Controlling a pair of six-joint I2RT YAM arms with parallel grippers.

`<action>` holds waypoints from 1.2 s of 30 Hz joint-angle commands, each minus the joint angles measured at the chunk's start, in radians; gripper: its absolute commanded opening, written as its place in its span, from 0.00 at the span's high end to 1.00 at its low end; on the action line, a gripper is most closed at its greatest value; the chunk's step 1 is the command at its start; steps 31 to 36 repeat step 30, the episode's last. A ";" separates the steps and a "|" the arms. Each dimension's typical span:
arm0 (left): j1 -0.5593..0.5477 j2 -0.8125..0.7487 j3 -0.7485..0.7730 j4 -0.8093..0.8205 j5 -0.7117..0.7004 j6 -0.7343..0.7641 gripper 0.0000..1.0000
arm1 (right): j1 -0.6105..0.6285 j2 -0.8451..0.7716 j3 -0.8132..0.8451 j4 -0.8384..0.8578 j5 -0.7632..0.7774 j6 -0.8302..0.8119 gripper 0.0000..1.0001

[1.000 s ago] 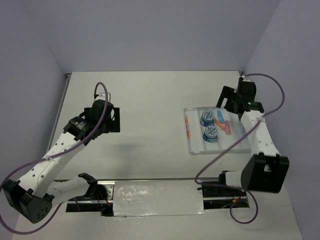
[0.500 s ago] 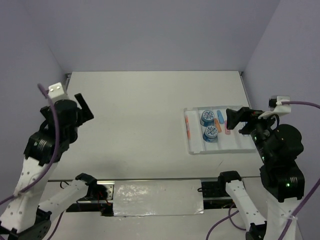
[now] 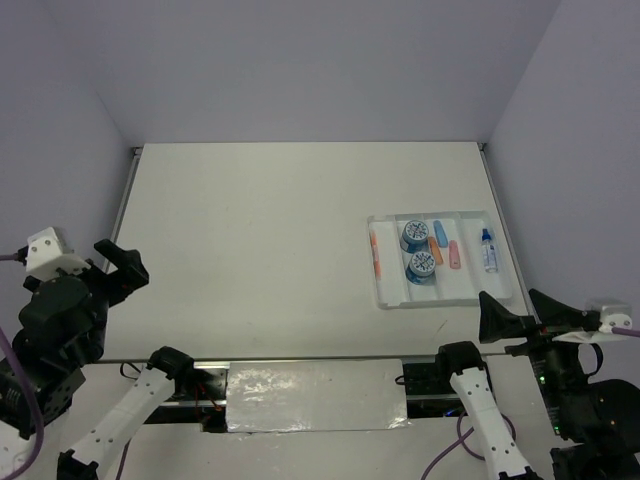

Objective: Sort the stationery into containers
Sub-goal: Reset both arms

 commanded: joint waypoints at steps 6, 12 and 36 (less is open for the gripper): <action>0.003 -0.093 -0.050 0.004 0.025 0.013 0.01 | 0.026 -0.047 -0.031 -0.074 0.069 0.023 0.00; 0.003 -0.101 -0.069 0.012 0.039 0.022 0.01 | 0.029 -0.050 -0.055 -0.070 0.062 0.025 0.00; 0.003 -0.108 -0.126 0.050 0.071 0.051 0.01 | 0.030 -0.047 -0.069 -0.065 0.043 0.033 0.00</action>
